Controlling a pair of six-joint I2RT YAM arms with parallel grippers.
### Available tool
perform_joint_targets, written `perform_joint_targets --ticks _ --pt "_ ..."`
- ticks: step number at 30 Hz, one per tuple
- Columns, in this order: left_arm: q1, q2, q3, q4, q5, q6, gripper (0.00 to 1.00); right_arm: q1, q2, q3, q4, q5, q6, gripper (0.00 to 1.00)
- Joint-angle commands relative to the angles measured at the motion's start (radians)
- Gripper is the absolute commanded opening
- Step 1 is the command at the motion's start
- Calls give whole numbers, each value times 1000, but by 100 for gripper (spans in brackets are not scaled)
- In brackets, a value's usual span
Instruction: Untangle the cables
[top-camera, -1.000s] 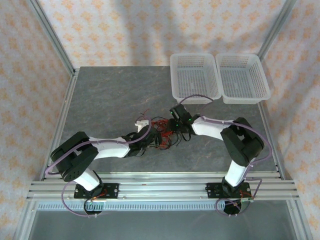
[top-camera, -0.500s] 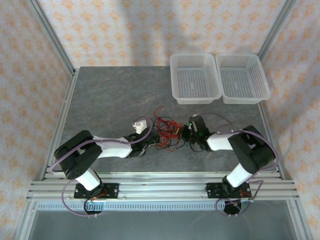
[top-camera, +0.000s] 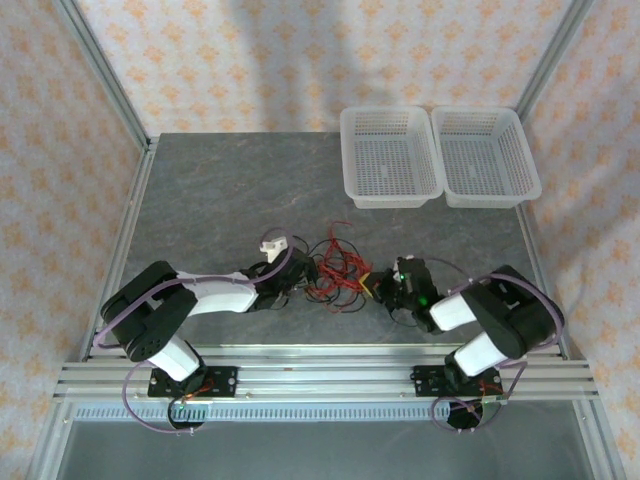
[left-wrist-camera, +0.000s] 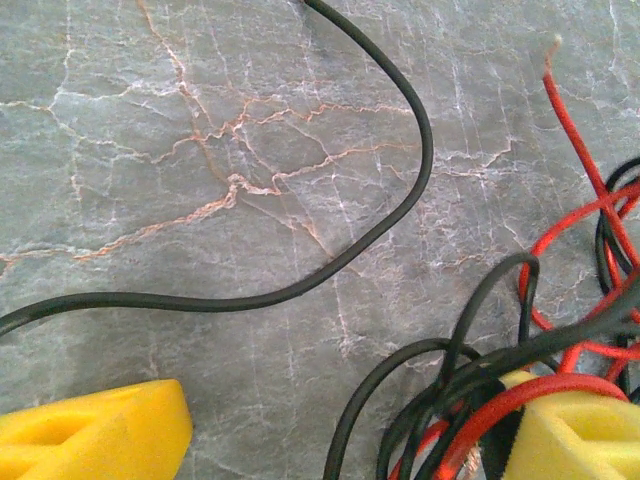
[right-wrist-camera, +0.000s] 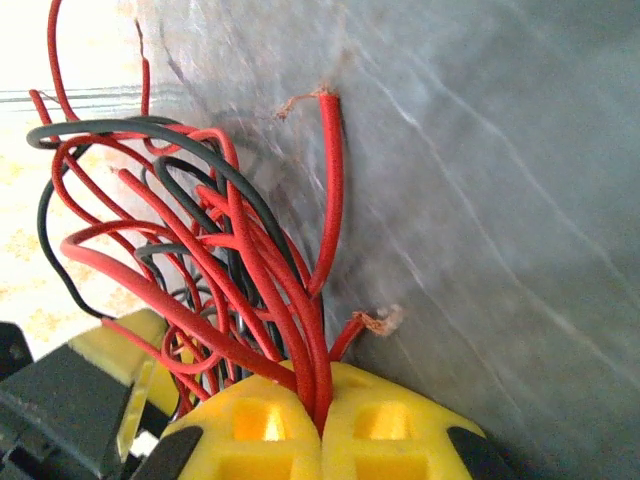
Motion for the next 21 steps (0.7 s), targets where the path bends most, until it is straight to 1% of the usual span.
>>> perform_joint_targets --ticks 1,3,6,9,11,15,18,21 --pt "142 109 -79 -135 -155 34 78 4 -60 -30 -114 11 21 8" --pt "144 100 -67 -131 -155 49 79 4 -113 -16 -204 31 -24 14" --pt "144 63 -44 -139 -159 75 80 4 -195 30 -391 74 -129 25" --pt "144 -7 -14 -189 -176 107 85 4 -275 96 -607 134 -259 40" --pt "144 -75 7 -241 -191 127 88 4 -312 153 -743 162 -353 52" --pt "144 -200 65 -359 -191 161 90 3 -346 259 -928 203 -515 70" --pt "138 -272 105 -438 -165 174 90 2 -312 343 -1010 215 -626 76" --pt "119 -322 122 -490 -143 176 90 3 -231 432 -1056 205 -722 78"
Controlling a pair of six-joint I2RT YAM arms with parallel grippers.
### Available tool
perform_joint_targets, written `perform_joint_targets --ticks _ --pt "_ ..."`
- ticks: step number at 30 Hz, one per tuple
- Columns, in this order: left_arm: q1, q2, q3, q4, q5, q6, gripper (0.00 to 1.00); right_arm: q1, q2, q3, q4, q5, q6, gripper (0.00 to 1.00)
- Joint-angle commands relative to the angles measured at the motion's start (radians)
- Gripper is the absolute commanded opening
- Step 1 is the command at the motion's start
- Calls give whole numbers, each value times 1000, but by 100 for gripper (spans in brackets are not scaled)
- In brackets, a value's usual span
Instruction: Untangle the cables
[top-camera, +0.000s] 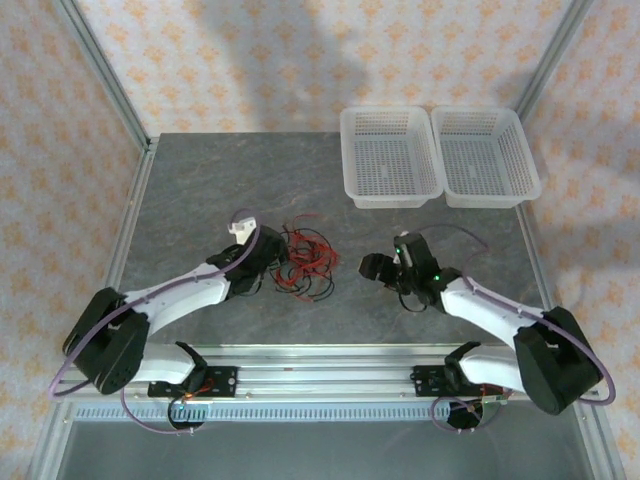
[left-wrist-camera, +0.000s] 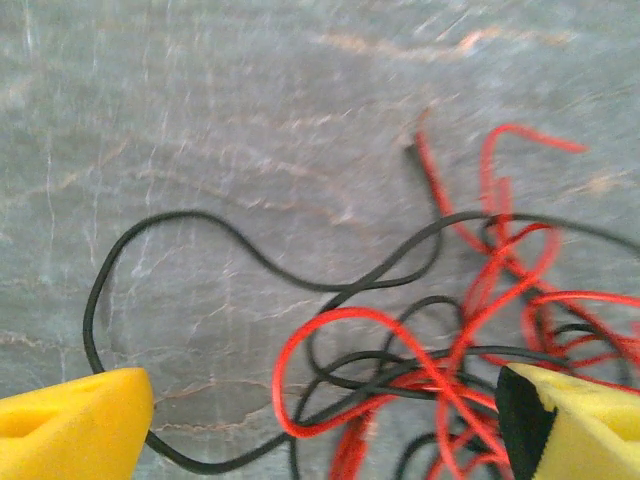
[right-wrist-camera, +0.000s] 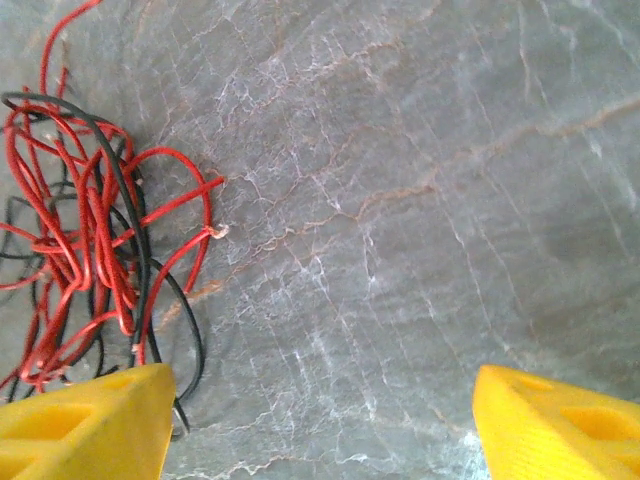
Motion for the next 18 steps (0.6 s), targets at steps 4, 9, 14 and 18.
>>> perform_joint_targets --ticks 4,9,14,18 --pt "-65 -77 44 -178 -10 25 90 1 160 183 -153 -3 -262 79" --pt "-102 -78 53 -225 29 -4 90 40 290 340 -176 -32 -342 79" --pt "-114 -42 -20 -170 107 -82 88 102 413 459 -173 -30 -364 80" --pt "-118 -11 -82 -32 170 -121 87 126 494 513 -151 -33 -351 81"
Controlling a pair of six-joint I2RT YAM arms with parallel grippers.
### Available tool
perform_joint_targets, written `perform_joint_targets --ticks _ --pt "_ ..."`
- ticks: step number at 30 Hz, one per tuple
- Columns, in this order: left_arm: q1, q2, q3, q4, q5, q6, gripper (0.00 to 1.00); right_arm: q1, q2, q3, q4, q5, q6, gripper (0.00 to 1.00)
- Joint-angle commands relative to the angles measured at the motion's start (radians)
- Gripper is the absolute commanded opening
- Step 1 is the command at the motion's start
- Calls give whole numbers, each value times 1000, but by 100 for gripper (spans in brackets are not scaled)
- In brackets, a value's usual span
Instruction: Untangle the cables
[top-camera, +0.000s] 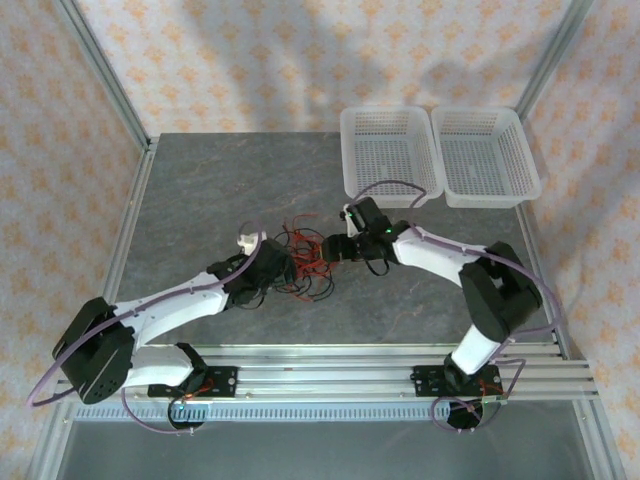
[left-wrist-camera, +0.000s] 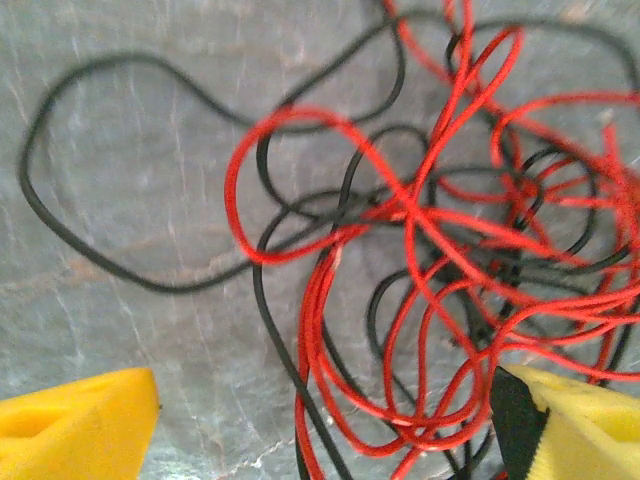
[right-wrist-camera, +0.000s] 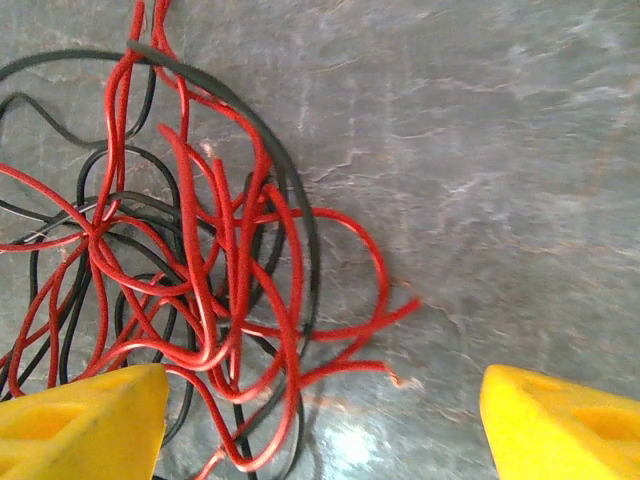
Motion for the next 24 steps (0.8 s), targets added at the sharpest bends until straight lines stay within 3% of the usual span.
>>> perform_joint_targets --ticks 1,6,9,11,16,21,24 --pt "-7 36 -48 119 75 -60 87 13 53 39 -3 1 -13 81" --pt "-10 149 -60 220 112 -64 86 22 98 50 42 4 24 81" --pt "-10 218 -71 250 92 -71 84 23 113 27 79 18 60 75" --pt "-9 252 -73 250 58 -76 82 22 114 -1 116 32 94 66" --pt "28 284 -80 227 -12 -65 79 22 76 -114 223 69 203 33" --pt "101 284 -100 241 -30 -23 79 19 13 -251 332 86 319 13" --pt "144 304 -104 269 -30 3 79 19 -28 -344 406 79 400 7"
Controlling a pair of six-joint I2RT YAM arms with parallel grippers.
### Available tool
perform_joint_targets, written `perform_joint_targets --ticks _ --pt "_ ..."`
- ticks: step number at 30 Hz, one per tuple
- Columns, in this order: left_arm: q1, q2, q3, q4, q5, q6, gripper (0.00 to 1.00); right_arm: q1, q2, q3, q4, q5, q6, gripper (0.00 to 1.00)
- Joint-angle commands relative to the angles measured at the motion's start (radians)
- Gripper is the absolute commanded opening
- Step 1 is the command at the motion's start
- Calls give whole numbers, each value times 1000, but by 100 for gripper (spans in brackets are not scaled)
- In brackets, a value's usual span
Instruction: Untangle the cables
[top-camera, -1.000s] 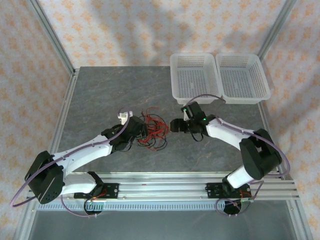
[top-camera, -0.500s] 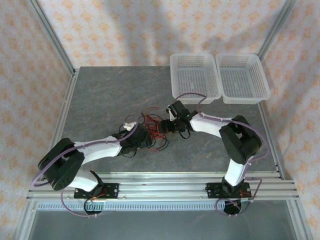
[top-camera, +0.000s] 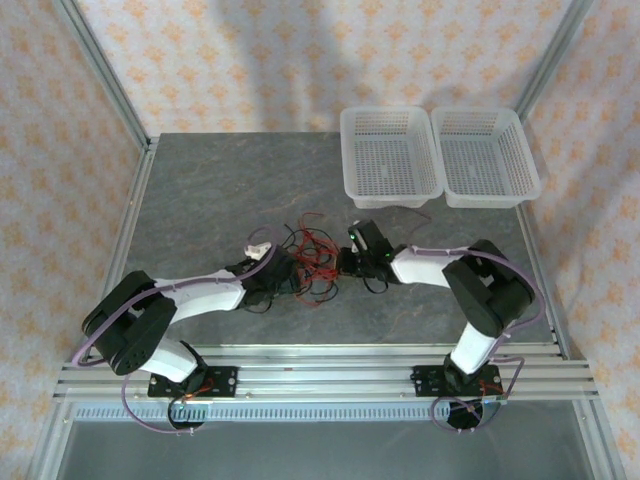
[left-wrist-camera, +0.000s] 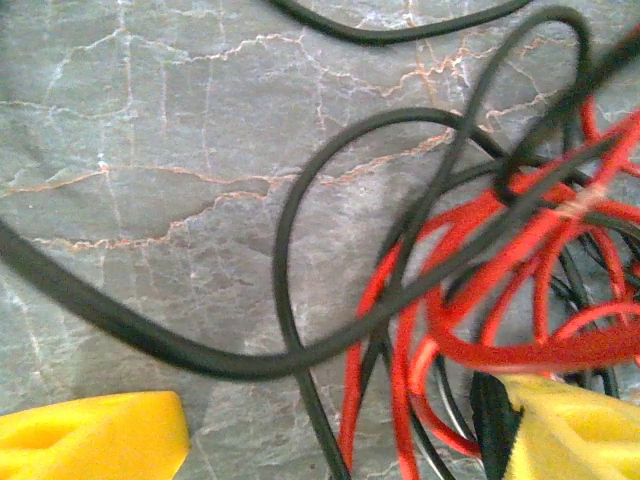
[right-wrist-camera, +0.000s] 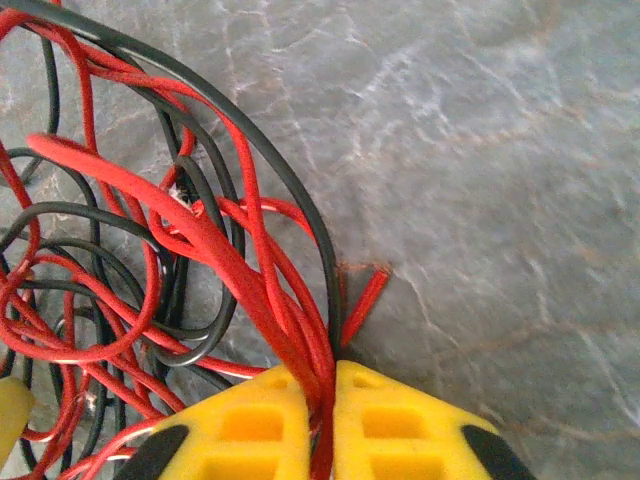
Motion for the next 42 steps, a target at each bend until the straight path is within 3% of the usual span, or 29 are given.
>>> perform_joint_targets --ticks 1,3,10,23,26,31,37,42 --pt "108 105 -54 90 -100 59 78 2 -43 -104 77 34 141 5" --pt "126 133 -50 113 -96 72 78 2 -70 -167 127 31 204 0" --pt "161 240 -1 156 -103 108 78 8 -175 -348 259 20 384 0" --pt "161 169 108 -37 -267 165 76 17 -339 -332 53 128 332 2" --pt "161 134 120 -96 -318 167 75 16 -353 -317 19 147 304 7" --pt "148 56 133 -159 -345 164 76 16 -390 -298 -35 164 249 27" --pt "70 -33 191 -238 -354 144 79 15 -484 -247 -157 216 141 50" --pt "4 -60 258 -328 -372 102 81 8 -519 -188 -236 211 55 57"
